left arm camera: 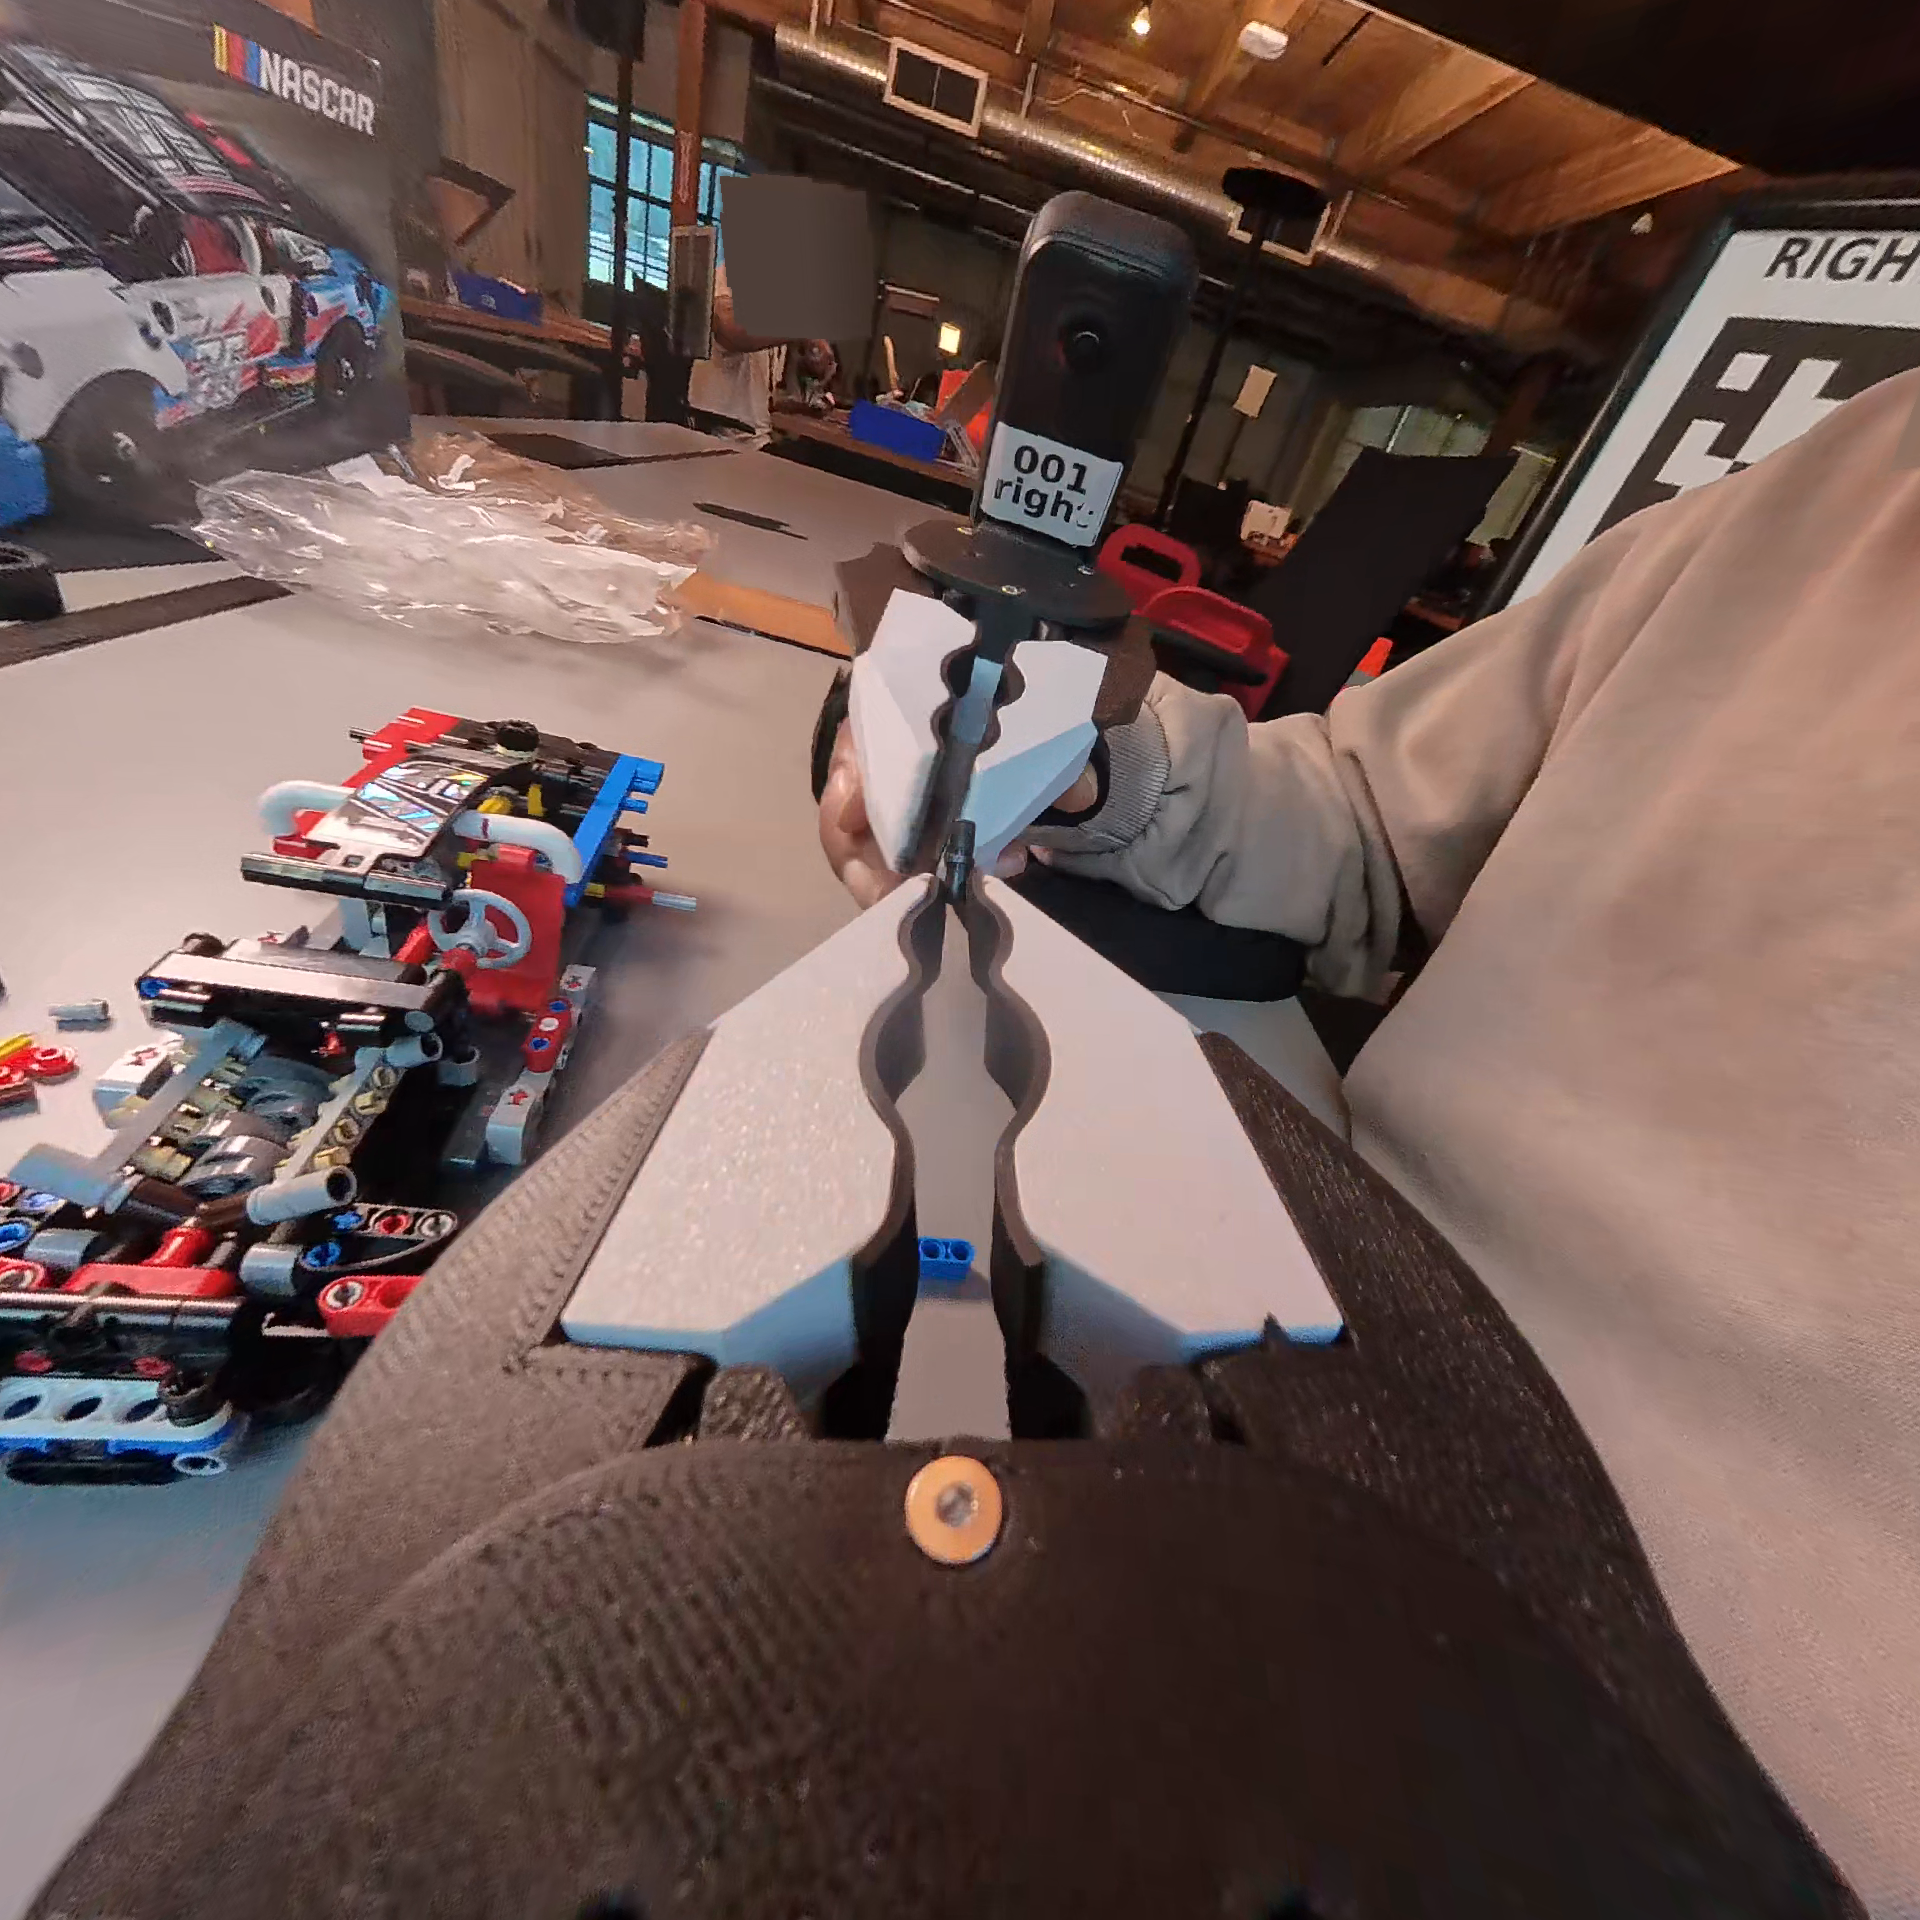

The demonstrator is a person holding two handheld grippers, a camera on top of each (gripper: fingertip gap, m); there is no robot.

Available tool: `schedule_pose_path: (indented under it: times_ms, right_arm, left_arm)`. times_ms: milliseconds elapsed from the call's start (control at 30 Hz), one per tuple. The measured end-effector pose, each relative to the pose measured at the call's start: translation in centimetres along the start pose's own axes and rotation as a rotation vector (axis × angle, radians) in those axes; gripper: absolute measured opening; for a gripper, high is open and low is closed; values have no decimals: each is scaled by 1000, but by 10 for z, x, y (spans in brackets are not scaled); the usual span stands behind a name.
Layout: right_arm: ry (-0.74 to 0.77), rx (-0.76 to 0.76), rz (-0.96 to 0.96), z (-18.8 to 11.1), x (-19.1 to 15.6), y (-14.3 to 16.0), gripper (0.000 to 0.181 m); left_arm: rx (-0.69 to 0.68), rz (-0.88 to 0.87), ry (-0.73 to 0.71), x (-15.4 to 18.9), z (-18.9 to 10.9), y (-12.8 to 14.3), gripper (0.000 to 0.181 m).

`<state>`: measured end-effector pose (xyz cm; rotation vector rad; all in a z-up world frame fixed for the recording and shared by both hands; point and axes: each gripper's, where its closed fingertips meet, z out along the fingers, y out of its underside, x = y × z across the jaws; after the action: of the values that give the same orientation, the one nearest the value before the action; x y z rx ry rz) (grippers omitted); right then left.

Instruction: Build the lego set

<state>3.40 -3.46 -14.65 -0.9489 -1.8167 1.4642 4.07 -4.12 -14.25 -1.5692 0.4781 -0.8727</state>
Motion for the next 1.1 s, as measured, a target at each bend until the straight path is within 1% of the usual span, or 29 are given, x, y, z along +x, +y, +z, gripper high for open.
schedule_pose_path:
  times_ms: [33, 133, 200, 233, 267, 333, 500, 600, 633, 1100]
  right_arm:
    - [-12, 5, -8, 0, -3, 0, 0]
    - [-38, -4, -12, -1, -6, 1, 0]
    - [-30, 17, -1, -4, -3, -2, 0]
    - [-30, 14, -3, -4, -3, -2, 1]
    - [-25, 9, -6, -4, -2, -2, 11]
    - [-26, 0, -16, -1, -4, -1, 16]
    - [-35, -7, -100, 5, -13, 2, 14]
    - [-46, -22, -124, 6, -16, 5, 7]
    - [-55, -29, -129, 6, -18, 6, 4]
    - [-110, -79, -113, 7, -26, 14, 4]
  left_arm:
    - [-4, -5, 5, 0, 0, 2, 2]
    - [8, -15, 10, 0, -2, 0, 2]
    - [8, -8, 0, -2, -4, -1, 2]
    - [3, 2, -8, -3, -4, -1, 2]
    - [-3, 10, -11, -4, -4, 0, 2]
    - [-12, 12, -5, -2, -4, 2, 2]
    - [-63, 0, 28, 2, -1, 10, 2]
    - [-95, 3, 39, 5, 0, 16, 2]
    - [-104, 6, 40, 5, 0, 18, 2]
    - [-137, -5, 73, 12, 0, 24, 1]
